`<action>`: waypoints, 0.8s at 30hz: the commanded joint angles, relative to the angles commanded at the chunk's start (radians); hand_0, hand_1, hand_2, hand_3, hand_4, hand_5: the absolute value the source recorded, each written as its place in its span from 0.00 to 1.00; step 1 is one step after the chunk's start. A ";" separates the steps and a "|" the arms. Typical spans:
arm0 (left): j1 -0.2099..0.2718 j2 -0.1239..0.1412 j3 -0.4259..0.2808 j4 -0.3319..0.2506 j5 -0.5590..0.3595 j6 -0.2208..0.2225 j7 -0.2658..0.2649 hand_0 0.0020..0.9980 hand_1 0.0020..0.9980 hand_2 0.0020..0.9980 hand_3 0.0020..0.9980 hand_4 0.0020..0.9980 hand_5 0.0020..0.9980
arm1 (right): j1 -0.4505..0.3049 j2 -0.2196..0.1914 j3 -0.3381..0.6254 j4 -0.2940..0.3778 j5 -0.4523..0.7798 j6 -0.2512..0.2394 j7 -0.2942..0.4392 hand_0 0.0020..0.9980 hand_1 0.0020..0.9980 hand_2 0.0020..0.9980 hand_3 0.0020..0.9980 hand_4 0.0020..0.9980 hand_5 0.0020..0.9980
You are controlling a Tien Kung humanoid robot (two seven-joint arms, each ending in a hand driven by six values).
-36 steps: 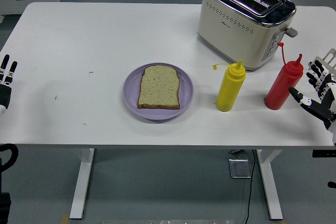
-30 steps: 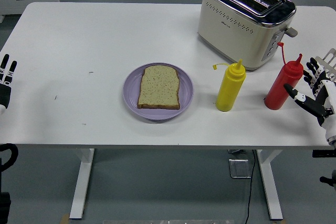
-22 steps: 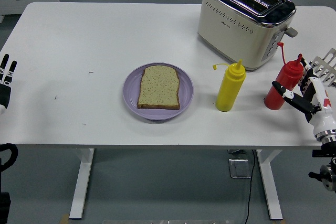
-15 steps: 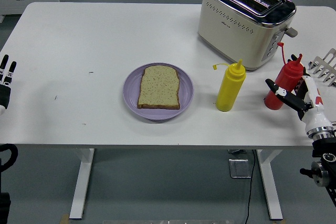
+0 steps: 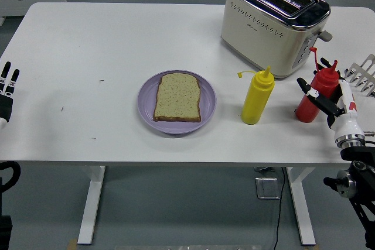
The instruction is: Pick up the cup,pour liquid into bread,place the cup on the desk
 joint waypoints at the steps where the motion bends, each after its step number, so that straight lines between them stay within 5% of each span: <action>1: 0.000 0.000 0.000 0.000 0.000 0.000 0.000 0.81 0.79 0.81 0.74 0.62 1.00 | 0.002 0.002 -0.001 -0.002 0.010 0.003 -0.002 0.78 0.70 0.63 0.70 0.90 0.24; 6: 0.002 0.000 0.001 0.001 0.000 0.000 0.000 0.81 0.79 0.81 0.74 0.62 1.00 | 0.007 0.008 -0.009 -0.010 0.059 0.013 0.000 0.78 0.70 0.63 0.70 0.90 0.24; 7: 0.002 0.000 0.002 0.001 0.000 0.000 0.000 0.81 0.79 0.81 0.74 0.62 1.00 | 0.009 0.010 -0.012 -0.012 0.076 0.016 0.002 0.64 0.56 0.47 0.52 0.88 0.21; 12: 0.004 0.000 0.002 0.001 0.000 0.001 0.001 0.81 0.79 0.81 0.74 0.62 1.00 | 0.020 0.016 -0.027 -0.020 0.139 0.019 0.022 0.64 0.56 0.47 0.52 0.88 0.21; 13: 0.004 0.000 0.002 0.001 0.000 0.001 0.001 0.81 0.79 0.81 0.74 0.62 1.00 | 0.022 0.017 -0.030 -0.020 0.150 0.018 0.025 0.38 0.39 0.39 0.36 0.85 0.15; 24: 0.006 0.000 -0.001 0.002 -0.001 0.003 0.001 0.81 0.79 0.81 0.74 0.62 1.00 | 0.041 0.032 -0.053 -0.037 0.270 0.007 0.042 0.33 0.37 0.38 0.34 0.81 0.11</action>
